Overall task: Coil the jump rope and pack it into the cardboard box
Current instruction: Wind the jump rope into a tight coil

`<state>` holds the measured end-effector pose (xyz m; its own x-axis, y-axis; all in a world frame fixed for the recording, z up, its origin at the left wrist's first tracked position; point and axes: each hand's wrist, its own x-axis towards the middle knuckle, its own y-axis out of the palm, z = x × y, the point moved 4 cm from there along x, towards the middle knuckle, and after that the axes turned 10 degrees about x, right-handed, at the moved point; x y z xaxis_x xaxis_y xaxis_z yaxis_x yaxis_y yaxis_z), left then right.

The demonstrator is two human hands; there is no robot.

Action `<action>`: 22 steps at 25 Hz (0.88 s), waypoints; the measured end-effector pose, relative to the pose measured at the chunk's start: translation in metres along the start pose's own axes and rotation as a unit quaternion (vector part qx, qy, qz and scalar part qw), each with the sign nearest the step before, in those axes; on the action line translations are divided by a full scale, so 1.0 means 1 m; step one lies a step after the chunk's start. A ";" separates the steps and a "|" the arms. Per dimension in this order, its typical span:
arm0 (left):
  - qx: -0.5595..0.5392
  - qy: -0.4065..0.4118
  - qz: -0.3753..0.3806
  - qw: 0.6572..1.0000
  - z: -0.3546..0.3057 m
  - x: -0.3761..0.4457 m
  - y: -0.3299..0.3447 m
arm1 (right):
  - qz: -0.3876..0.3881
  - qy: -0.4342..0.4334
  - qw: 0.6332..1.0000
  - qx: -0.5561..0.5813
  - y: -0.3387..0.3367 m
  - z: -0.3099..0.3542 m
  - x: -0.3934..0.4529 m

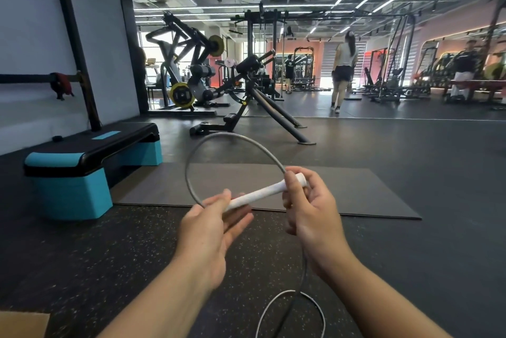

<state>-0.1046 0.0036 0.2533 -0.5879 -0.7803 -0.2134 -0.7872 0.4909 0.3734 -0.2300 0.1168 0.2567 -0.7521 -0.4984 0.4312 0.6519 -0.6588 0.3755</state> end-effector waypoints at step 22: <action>0.594 0.330 0.302 0.669 -0.058 0.003 0.054 | 0.172 0.084 0.975 -0.109 0.005 0.032 0.017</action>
<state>-0.1378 0.0049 0.3249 -0.9638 -0.1094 0.2430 -0.2660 0.4502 -0.8524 -0.2366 0.1231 0.2925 -0.5096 -0.7843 0.3538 0.8462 -0.5313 0.0408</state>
